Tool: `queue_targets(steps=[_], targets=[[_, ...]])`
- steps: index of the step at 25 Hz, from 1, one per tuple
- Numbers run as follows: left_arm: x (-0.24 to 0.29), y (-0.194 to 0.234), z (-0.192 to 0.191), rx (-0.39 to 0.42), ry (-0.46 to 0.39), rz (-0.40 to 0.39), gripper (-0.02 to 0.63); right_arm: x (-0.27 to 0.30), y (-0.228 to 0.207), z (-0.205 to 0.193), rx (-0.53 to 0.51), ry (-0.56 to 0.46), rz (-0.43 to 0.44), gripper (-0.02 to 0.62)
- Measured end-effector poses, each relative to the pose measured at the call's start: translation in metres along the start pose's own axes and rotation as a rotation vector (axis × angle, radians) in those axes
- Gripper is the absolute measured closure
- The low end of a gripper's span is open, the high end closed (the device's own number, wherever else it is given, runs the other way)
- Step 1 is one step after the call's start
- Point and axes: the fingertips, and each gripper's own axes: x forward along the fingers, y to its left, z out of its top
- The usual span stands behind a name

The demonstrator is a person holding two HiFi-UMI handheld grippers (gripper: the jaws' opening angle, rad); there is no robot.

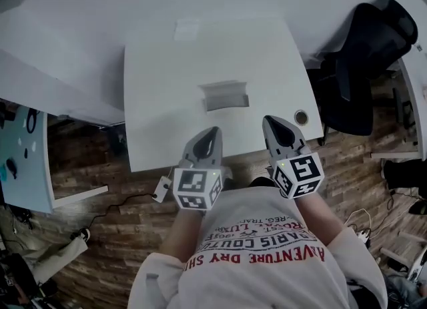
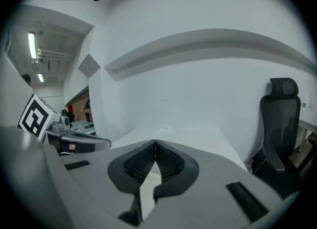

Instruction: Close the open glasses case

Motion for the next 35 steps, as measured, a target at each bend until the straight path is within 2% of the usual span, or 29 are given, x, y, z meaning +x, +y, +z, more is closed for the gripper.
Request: queue_targets(steps=[5,13,17,21,26,35], targets=[[0.025,0.018,-0.011,-0.026,0.058,0.026,0.609,0.036,-0.015,0.000,0.009,0.051,0.027,0.583],[0.065,0.046,-0.051,-0.045,0.183,0.150,0.609,0.090,-0.034,-0.014,-0.005,0.140,0.151,0.583],[0.081,0.055,-0.066,-0.090,0.214,0.180,0.609,0.112,-0.041,-0.024,-0.012,0.188,0.193,0.583],[0.096,0.064,-0.084,-0.093,0.256,0.211,0.609,0.128,-0.041,-0.040,-0.013,0.242,0.246,0.583],[0.113,0.075,-0.111,-0.115,0.340,0.232,0.609,0.146,-0.037,-0.064,-0.024,0.302,0.294,0.583],[0.128,0.081,-0.135,-0.195,0.403,0.239,0.609,0.162,-0.031,-0.073,-0.039,0.348,0.339,0.583]])
